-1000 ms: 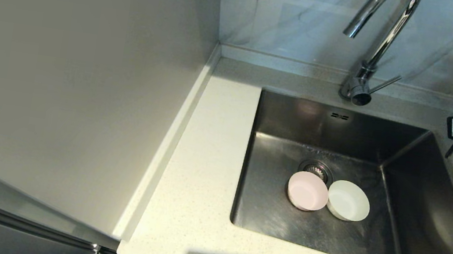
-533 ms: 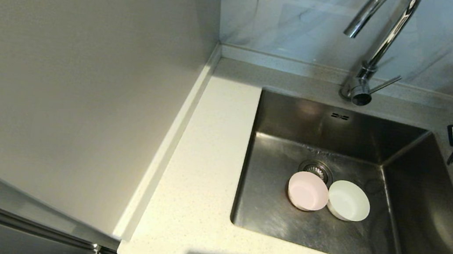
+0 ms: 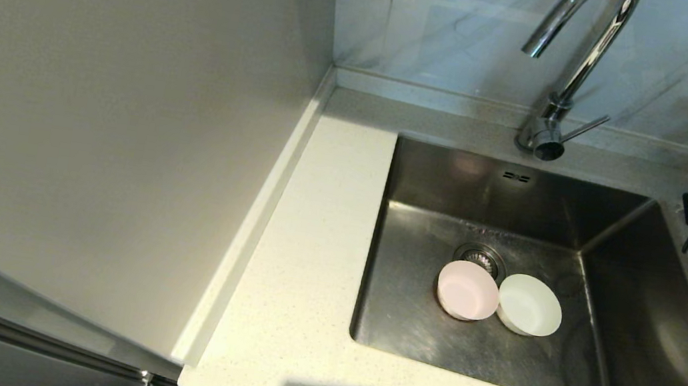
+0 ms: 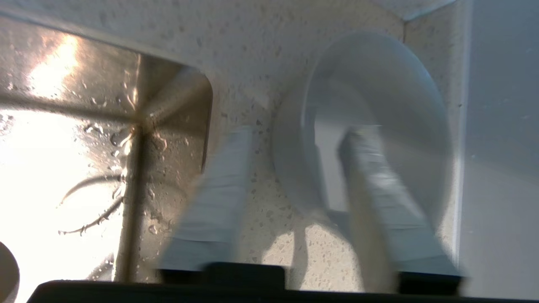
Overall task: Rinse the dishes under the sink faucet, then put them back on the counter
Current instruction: Place the bowl on the table
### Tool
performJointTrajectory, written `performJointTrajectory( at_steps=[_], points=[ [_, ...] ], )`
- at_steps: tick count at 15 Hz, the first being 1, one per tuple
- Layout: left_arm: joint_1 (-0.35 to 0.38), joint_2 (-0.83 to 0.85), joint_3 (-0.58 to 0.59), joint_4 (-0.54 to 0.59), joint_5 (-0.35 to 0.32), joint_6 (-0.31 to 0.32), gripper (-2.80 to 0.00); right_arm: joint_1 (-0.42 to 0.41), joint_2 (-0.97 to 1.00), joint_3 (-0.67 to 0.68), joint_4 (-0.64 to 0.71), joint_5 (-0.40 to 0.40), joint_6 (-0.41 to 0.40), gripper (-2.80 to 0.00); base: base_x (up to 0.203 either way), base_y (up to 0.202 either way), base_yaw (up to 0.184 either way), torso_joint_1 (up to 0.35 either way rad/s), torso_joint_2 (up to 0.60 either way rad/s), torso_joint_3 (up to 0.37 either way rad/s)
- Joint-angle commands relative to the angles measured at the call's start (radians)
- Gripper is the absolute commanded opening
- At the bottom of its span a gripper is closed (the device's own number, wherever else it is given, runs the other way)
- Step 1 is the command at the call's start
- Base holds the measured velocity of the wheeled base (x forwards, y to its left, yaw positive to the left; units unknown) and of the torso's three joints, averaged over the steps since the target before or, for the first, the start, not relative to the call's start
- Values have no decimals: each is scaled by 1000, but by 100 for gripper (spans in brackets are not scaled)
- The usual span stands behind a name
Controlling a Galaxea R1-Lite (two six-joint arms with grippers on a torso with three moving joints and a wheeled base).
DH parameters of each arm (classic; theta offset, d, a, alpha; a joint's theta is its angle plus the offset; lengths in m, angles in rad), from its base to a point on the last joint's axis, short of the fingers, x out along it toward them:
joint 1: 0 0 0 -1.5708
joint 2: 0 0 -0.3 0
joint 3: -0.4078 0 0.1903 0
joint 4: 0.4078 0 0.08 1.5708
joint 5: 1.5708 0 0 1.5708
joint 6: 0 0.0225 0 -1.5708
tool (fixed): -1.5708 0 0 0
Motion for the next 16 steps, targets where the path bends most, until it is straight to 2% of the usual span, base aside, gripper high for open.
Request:
performJointTrajectory(
  at_steps=[1, 4, 6, 8, 10, 13, 16],
  points=[
    [0, -3, 0, 0, 0, -1, -280, -1, -20, 1, -2, -1, 4, 0, 0, 0, 0, 0, 0, 0],
    [0, -3, 0, 0, 0, -1, -280, 3, -83, 55, 2, 12, 28, 0, 0, 0, 0, 0, 0, 0],
    [0, -3, 0, 0, 0, -1, -280, 28, -164, 160, 3, 78, 33, 0, 0, 0, 0, 0, 0, 0],
    [0, -3, 0, 0, 0, -1, -280, 92, -270, 250, 4, 151, 73, 0, 0, 0, 0, 0, 0, 0],
    [0, -3, 0, 0, 0, -1, -280, 197, -366, 369, 40, 183, 107, 0, 0, 0, 0, 0, 0, 0],
    [0, -3, 0, 0, 0, -1, -280, 335, -418, 496, 152, 143, 120, 0, 0, 0, 0, 0, 0, 0],
    [0, -3, 0, 0, 0, 1, -280, 383, -402, 595, 164, 86, 126, 0, 0, 0, 0, 0, 0, 0]
  ],
)
